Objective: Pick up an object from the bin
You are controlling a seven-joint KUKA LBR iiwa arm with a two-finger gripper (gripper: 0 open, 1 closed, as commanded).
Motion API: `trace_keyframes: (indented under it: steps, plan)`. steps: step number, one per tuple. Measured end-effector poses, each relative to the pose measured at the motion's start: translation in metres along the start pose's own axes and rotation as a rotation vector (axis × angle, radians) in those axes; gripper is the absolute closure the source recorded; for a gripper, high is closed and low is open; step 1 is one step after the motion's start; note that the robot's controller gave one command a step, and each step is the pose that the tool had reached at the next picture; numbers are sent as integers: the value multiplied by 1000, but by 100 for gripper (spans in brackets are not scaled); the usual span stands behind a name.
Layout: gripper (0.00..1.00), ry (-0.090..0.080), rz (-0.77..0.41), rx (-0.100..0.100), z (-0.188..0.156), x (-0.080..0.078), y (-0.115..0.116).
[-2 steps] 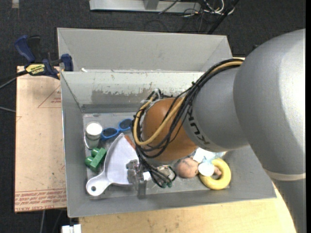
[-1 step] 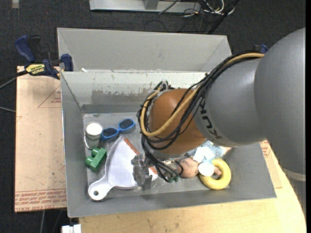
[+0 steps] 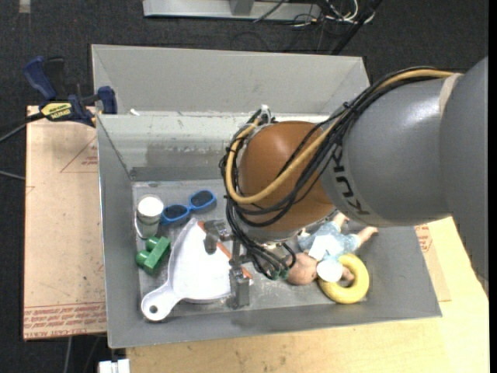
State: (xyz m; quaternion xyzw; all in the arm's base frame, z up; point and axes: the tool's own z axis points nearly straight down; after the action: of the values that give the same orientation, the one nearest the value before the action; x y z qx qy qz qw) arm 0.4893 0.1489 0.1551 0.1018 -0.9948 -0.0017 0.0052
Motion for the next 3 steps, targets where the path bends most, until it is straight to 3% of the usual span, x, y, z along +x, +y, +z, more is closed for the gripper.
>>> trace_keyframes:
  steps: [1,2,3]
  plan:
    - [0,0,1,0,0,0,0]
    - [0,-8,-47,0,39,-6,-1]
    - [0,-18,-60,-2,83,0,-6]
